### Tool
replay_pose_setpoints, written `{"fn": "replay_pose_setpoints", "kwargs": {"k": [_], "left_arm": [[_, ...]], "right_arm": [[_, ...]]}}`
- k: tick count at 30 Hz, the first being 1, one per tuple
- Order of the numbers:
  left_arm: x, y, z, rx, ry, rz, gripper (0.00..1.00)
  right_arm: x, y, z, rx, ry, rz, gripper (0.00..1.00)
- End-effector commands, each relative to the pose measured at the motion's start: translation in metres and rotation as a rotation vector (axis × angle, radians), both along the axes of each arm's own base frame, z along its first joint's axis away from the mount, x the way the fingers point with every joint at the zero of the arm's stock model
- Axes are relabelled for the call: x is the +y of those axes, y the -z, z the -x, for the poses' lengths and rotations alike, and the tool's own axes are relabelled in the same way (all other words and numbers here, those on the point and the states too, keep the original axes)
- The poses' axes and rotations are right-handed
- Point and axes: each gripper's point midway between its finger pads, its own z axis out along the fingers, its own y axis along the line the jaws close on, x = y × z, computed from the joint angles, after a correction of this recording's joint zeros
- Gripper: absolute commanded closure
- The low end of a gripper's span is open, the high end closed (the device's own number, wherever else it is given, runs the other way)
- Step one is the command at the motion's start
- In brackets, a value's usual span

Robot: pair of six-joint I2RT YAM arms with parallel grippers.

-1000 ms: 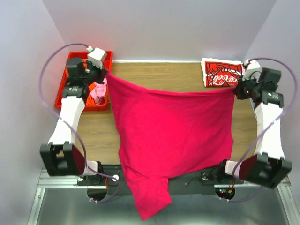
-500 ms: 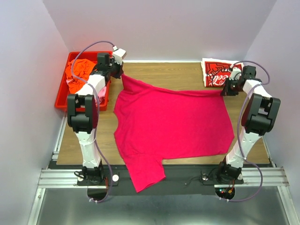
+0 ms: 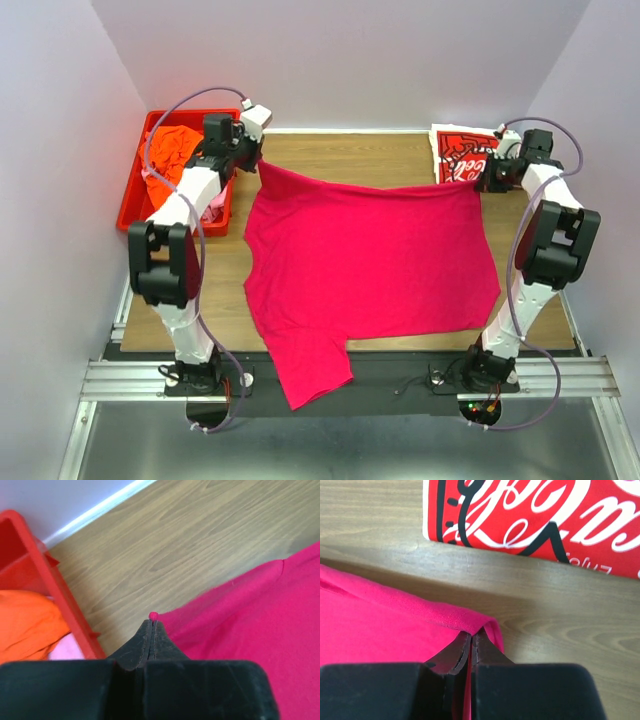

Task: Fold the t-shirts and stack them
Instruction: Fold the tshirt

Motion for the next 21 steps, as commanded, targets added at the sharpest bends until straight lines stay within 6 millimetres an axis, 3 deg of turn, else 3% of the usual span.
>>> {"fn": "replay_pose_setpoints", "kwargs": {"k": [1, 9, 13, 21], "left_arm": [[0.0, -0.063, 0.04, -0.125, 0.03, -0.053, 1.0], [-0.011, -0.038, 0.116, -0.035, 0.072, -0.139, 1.0], [-0.008, -0.024, 0.15, 0.016, 0.074, -0.165, 1.0], [0.002, -0.023, 0.185, 0.055, 0.07, -0.198, 1.0]], "right_arm": [[-0.006, -0.032, 0.003, -0.075, -0.002, 0.057, 0.99], [-0.009, -0.037, 0.016, -0.059, -0.028, 0.107, 0.99], [-0.021, -0.034, 0.029, -0.019, -0.034, 0.16, 0.99], [-0.034, -0.03, 0.046, 0.055, -0.052, 0.185, 1.0]]}}
